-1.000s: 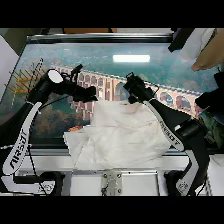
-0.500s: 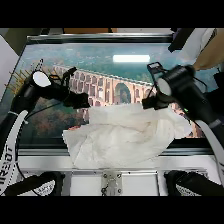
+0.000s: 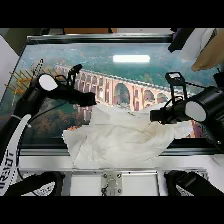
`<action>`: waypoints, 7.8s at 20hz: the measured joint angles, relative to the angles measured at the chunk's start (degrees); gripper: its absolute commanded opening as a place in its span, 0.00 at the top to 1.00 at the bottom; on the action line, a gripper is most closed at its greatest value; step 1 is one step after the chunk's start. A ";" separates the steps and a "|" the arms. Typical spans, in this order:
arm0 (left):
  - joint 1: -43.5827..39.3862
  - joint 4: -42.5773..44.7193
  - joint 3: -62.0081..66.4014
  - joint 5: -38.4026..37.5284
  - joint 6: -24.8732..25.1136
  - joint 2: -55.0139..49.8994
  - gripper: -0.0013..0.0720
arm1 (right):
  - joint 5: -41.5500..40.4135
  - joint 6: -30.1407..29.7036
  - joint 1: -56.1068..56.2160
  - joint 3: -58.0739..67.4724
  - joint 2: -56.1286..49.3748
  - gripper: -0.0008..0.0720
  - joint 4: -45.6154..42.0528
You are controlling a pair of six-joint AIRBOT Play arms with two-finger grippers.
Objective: Fold the clothes and pants, and hang the long-sleeved shirts on hangers.
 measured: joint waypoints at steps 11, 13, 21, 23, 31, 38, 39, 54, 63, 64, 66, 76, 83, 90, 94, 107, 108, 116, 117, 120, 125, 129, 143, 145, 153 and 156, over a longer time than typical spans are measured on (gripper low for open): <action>-6.69 4.83 14.01 -1.07 -5.16 -9.22 0.13 | -6.10 1.70 -3.76 -0.39 -3.41 0.98 0.44; -11.78 8.59 11.80 -0.42 -6.86 -9.07 0.13 | -6.54 1.70 -3.87 -0.39 -3.43 0.98 0.48; -34.80 34.25 6.40 5.64 -20.13 -9.05 0.13 | -7.67 1.70 -4.00 -0.39 -3.19 0.97 0.59; -36.79 41.35 6.19 7.76 -25.51 -9.81 0.13 | -7.69 1.70 -4.00 -0.39 -3.08 0.97 0.61; -33.70 49.90 5.97 11.10 -36.63 -15.41 0.14 | -7.65 1.70 -4.00 -0.39 -2.49 0.97 1.03; -27.58 49.31 5.97 10.32 -38.21 -16.15 0.13 | -7.63 1.70 -4.00 -0.39 -2.47 0.97 1.05; -27.32 48.15 5.97 11.19 -38.27 -16.17 0.13 | -7.65 1.70 -4.00 -0.39 -2.49 0.97 1.03; -35.95 49.05 5.97 14.67 -36.83 -15.08 0.13 | -7.63 1.73 -4.00 -0.39 -2.47 0.97 1.09; -29.90 52.28 9.97 12.83 -39.43 -18.84 0.97 | -7.61 0.35 -4.17 -0.37 -2.47 0.98 1.97; -29.31 52.37 10.95 11.26 -38.91 -18.73 0.97 | -7.39 -0.85 -4.63 -0.13 -2.49 0.98 1.95; -28.57 52.28 13.18 7.52 -36.30 -17.20 0.97 | -6.32 -3.54 -6.71 1.51 -2.64 0.98 1.51; -32.92 31.74 10.01 -15.47 -22.45 5.20 0.97 | 12.48 -7.85 -5.75 7.21 -1.60 0.98 0.79; -33.48 17.94 -4.07 -15.58 -24.65 16.81 0.97 | 14.60 -2.91 3.91 6.03 -0.72 0.98 0.59; -18.18 10.23 -6.67 -7.76 -16.61 7.30 0.97 | 6.03 -4.90 -1.81 5.92 -9.97 0.98 2.36; -15.65 8.39 -6.88 -7.21 -13.55 1.68 0.97 | 3.34 -6.40 -4.59 5.90 -12.13 0.97 6.01; -14.49 7.50 -6.91 -6.86 -9.27 7.34 0.03 | 1.73 -7.37 -5.55 5.90 -12.81 0.97 8.39; -13.97 7.48 -6.91 -6.84 -9.16 8.44 0.03 | 1.73 -7.37 -5.55 5.90 -12.83 0.97 8.41; 1.51 11.32 -4.24 -7.34 -7.74 14.93 0.03 | 1.77 -7.37 -5.55 5.90 -12.83 0.97 8.39; 4.24 13.40 -2.71 -7.63 -7.43 14.64 0.03 | 1.75 -7.37 -5.55 5.90 -12.83 0.97 8.39; 12.57 22.01 3.28 -8.15 -6.29 11.63 0.03 | 1.75 -7.34 -5.55 5.90 -12.83 0.97 8.39; 22.77 35.12 11.58 -5.49 -5.33 1.42 0.03 | 1.77 -7.37 -5.55 5.90 -12.83 0.97 8.39; 27.69 39.98 15.87 0.44 -3.67 -8.46 0.03 | 1.77 -7.37 -5.55 5.90 -12.83 0.97 8.39; 35.80 42.49 35.06 7.04 1.20 -39.01 0.03 | 1.77 -7.37 -5.55 5.90 -12.87 0.97 8.39; 36.46 42.53 35.36 7.67 1.66 -40.48 0.03 | 1.77 -7.37 -5.55 5.90 -12.87 0.97 8.39; 38.42 42.45 35.76 9.88 2.23 -44.41 0.04 | 1.79 -7.37 -5.55 5.90 -12.90 0.97 8.39; 38.49 42.10 35.76 10.75 2.23 -44.94 0.49 | 1.77 -7.37 -5.55 5.90 -12.90 0.97 8.39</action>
